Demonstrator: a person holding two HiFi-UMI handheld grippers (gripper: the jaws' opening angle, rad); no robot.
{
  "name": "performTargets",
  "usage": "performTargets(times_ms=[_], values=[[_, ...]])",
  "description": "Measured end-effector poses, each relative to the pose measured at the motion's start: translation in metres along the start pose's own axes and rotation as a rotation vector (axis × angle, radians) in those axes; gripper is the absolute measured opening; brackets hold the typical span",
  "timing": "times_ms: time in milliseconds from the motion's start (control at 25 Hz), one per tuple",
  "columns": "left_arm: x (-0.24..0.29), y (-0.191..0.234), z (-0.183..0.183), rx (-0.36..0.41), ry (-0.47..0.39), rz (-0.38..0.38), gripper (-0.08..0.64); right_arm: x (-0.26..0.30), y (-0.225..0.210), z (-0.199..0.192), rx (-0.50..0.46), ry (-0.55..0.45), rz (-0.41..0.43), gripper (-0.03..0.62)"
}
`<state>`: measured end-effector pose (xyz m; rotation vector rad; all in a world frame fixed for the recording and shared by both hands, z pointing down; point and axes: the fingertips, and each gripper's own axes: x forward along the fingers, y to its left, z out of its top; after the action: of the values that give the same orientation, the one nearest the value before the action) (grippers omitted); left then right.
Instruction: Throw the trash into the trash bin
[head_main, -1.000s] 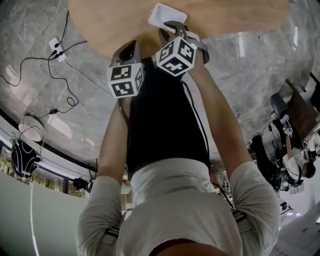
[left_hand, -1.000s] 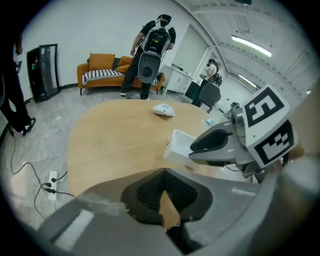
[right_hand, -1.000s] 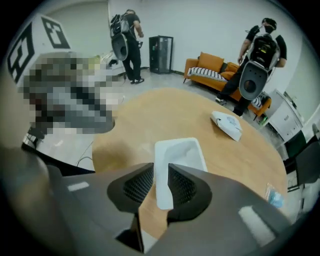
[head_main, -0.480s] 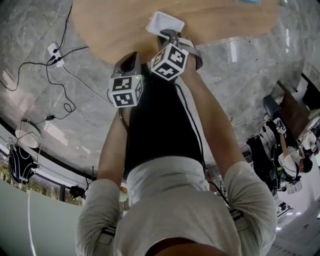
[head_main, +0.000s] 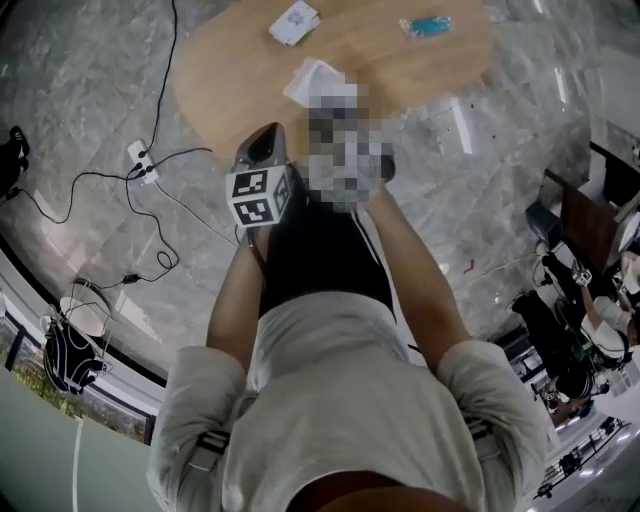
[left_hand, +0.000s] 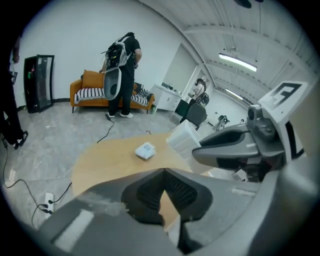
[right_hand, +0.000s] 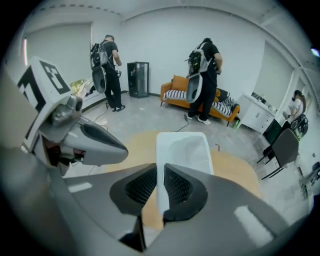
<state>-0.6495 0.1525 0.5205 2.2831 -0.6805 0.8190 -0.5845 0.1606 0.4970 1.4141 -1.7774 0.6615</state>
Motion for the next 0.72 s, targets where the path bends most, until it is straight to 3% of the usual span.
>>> performTargets(times_ms=[120,440,560,720], values=[[-0.020,-0.025,0.041,0.045,-0.056,-0.031,0.018,-0.046,-0.021,0.026,0.068,-0.068,-0.065,0.052],[-0.059,-0.082,0.164,0.151,-0.255,-0.118,0.018,-0.152,-0.080,0.098,0.357,-0.324,-0.307,0.052],[-0.071,-0.118,0.190,0.224,-0.289,-0.175,0.018,-0.193,-0.095,0.106,0.398,-0.398,-0.397,0.052],[-0.084,-0.153,0.211,0.308,-0.309,-0.191,0.018,-0.237,-0.112,0.099,0.455,-0.458,-0.470,0.052]])
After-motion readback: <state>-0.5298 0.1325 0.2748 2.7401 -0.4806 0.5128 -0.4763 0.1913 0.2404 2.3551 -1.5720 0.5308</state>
